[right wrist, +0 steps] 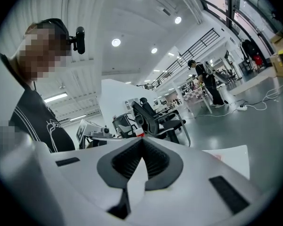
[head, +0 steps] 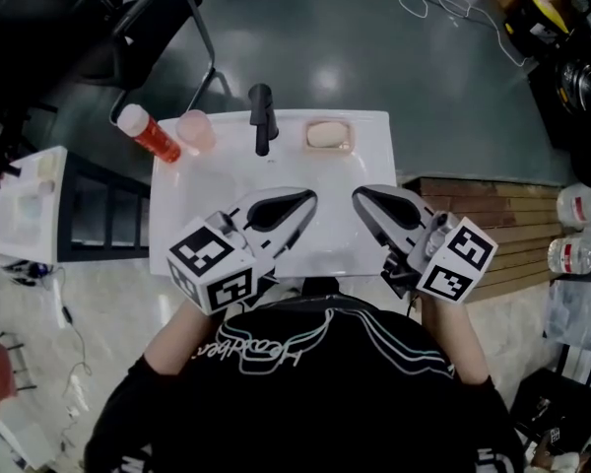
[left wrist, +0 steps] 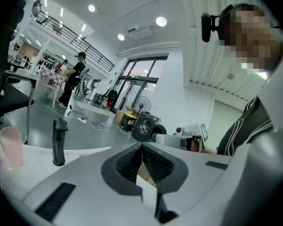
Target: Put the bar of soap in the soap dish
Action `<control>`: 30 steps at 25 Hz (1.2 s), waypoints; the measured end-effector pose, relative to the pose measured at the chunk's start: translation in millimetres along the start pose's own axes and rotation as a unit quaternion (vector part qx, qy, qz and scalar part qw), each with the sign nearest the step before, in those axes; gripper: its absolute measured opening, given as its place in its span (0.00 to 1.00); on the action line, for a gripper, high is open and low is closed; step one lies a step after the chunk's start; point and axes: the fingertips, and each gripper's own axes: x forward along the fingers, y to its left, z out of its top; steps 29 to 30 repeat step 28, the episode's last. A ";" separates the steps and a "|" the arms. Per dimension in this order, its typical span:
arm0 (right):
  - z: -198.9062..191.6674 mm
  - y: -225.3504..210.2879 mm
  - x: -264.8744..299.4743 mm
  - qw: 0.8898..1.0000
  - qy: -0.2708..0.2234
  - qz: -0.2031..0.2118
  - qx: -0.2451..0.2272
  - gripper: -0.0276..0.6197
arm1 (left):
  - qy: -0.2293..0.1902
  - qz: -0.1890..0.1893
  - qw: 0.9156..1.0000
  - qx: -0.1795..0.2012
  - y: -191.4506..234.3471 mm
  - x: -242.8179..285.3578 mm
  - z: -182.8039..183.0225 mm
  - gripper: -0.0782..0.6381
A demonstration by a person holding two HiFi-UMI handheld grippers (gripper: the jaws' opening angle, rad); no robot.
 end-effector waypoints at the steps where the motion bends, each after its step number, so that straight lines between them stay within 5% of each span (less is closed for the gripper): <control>1: -0.9 3.3 0.7 1.000 -0.001 0.001 0.000 0.08 | -0.005 -0.001 1.000 -0.005 -0.6 -3.2 0.5 0.14; 9: -11.4 16.6 2.5 1.000 -0.002 0.001 0.013 0.08 | -0.016 0.000 0.999 -0.028 -5.1 -16.8 -2.9 0.14; 30: -24.8 21.6 -3.2 1.000 0.011 -0.004 0.020 0.08 | 0.021 0.032 0.999 0.012 -9.7 -13.6 -22.1 0.14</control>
